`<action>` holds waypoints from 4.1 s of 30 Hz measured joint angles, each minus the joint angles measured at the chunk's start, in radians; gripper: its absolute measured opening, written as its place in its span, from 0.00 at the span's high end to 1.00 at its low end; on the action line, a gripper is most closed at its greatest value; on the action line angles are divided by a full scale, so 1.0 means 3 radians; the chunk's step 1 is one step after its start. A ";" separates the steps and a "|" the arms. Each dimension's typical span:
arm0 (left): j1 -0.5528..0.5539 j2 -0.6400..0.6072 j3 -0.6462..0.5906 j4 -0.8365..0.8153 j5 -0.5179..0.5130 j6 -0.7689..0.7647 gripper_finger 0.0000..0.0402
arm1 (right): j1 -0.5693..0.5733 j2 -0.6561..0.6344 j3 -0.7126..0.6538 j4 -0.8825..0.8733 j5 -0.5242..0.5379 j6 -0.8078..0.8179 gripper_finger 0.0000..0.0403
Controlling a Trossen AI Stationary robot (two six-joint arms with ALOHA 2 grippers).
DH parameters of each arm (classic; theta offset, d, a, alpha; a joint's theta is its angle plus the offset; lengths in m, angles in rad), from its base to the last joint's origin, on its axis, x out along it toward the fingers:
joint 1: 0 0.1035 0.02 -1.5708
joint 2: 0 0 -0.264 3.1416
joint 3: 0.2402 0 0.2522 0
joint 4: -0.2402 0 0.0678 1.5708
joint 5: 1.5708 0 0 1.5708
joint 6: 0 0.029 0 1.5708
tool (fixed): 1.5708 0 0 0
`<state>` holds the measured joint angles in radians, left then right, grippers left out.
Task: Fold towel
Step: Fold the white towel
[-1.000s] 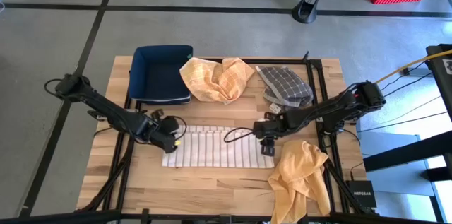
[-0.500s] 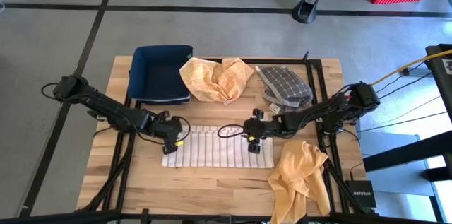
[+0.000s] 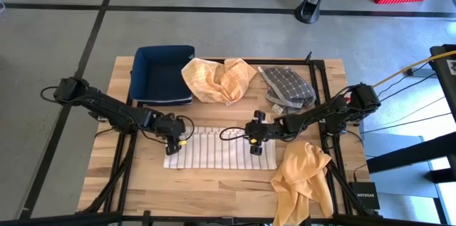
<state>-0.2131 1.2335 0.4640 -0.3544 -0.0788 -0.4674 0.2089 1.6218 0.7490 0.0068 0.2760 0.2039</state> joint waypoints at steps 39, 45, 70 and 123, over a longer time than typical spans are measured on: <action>0.0014 -0.0011 -0.0162 0.0202 0.0185 0.0221 0.79 | 0.0000 -0.0003 0.0001 -0.0003 0.0011 -0.0002 0.57; 0.0013 -0.0012 -0.0211 0.0261 0.0114 0.0174 0.85 | 0.0000 -0.0003 0.0001 -0.0004 0.0013 -0.0003 0.57; -0.0013 -0.0006 0.0494 -0.0833 -0.0790 0.0065 1.00 | 0.0000 -0.0003 0.0002 -0.0006 0.0005 -0.0003 0.57; 0.0088 -0.0009 0.0429 -0.0987 -0.0580 -0.0246 0.61 | 0.0011 -0.0155 0.0088 -0.0442 -0.0624 0.0502 0.57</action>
<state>-0.1867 1.2308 0.5927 -0.6505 -0.2527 -0.5413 0.2123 1.5753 0.7754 -0.1257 0.0887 0.3545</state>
